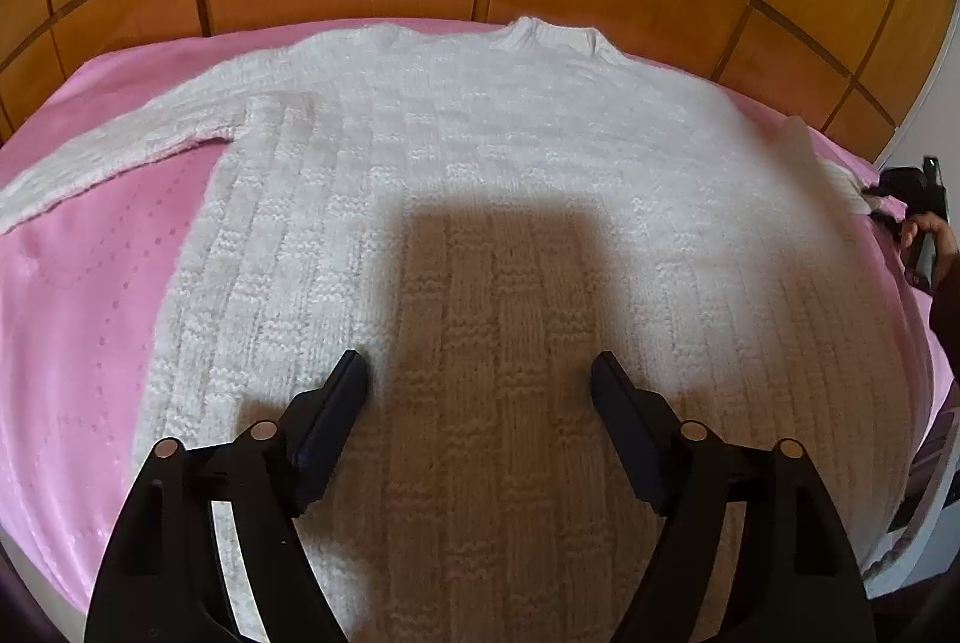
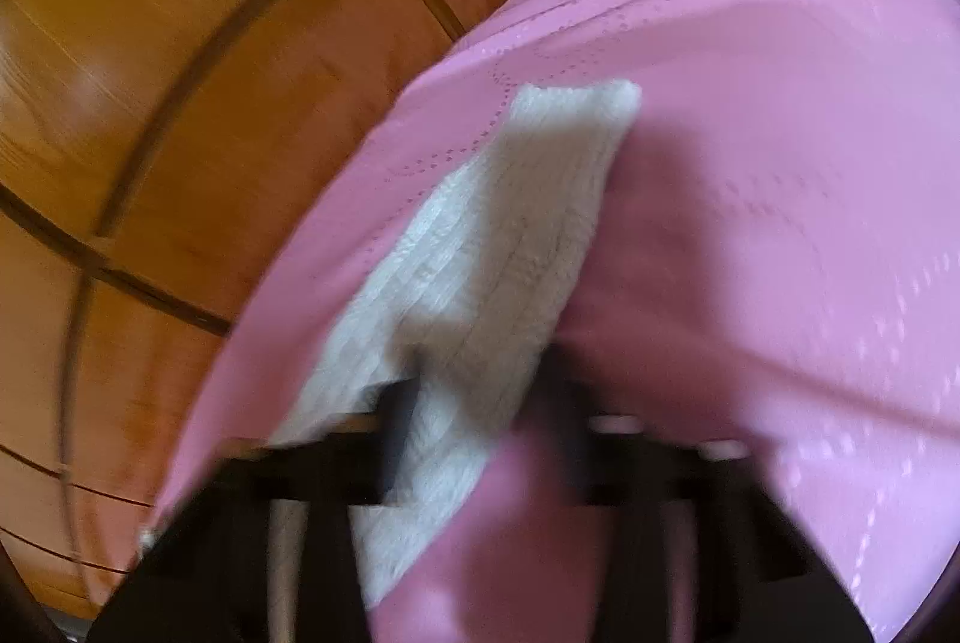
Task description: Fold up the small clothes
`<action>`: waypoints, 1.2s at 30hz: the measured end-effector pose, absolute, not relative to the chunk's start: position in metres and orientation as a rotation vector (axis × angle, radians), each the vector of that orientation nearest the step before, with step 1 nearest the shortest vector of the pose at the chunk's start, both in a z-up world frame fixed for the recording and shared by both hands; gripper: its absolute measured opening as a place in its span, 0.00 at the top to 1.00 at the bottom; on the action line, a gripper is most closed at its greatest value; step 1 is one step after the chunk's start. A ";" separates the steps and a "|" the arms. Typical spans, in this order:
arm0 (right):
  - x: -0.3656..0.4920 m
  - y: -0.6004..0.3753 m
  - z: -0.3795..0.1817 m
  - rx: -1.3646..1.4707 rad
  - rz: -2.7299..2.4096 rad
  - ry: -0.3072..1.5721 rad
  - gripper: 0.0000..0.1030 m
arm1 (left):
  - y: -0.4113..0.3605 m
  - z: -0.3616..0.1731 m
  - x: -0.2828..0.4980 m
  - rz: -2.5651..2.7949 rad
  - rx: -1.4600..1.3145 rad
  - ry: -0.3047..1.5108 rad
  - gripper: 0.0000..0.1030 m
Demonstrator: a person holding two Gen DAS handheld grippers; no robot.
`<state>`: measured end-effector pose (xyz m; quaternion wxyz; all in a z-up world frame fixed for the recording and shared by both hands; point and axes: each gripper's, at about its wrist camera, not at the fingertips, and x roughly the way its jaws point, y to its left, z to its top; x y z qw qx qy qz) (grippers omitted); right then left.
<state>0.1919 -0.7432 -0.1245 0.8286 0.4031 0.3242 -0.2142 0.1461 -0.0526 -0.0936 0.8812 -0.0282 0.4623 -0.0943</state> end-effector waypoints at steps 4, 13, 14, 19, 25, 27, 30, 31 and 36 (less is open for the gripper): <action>0.179 -0.722 -0.090 0.616 -0.508 0.641 0.95 | -0.054 -0.095 0.146 -0.197 -0.049 0.955 0.24; 0.088 -0.743 -0.133 0.625 -0.760 0.689 0.95 | -0.046 -0.097 0.142 -0.233 -0.059 0.932 0.24; 0.084 -0.742 -0.135 0.641 -0.738 0.676 0.91 | -0.043 -0.095 0.141 -0.235 -0.066 0.933 0.24; 0.063 -0.723 -0.116 0.645 -0.707 0.638 0.38 | -0.006 -0.084 0.135 -0.148 -0.143 0.907 0.24; 0.062 -0.636 -0.080 0.569 -0.475 0.613 0.25 | 0.070 -0.081 0.126 0.044 -0.325 0.906 0.24; 0.064 -0.600 -0.074 0.550 -0.367 0.613 0.23 | 0.099 -0.081 0.122 0.112 -0.386 0.897 0.24; 0.072 -0.531 -0.069 0.484 -0.166 0.636 0.20 | 0.143 -0.081 0.117 0.220 -0.458 0.874 0.24; 0.072 -0.503 -0.070 0.461 -0.101 0.644 0.20 | 0.161 -0.082 0.116 0.263 -0.484 0.868 0.24; 0.075 -0.381 -0.087 0.313 0.155 0.698 0.16 | 0.248 -0.084 0.115 0.418 -0.637 0.820 0.24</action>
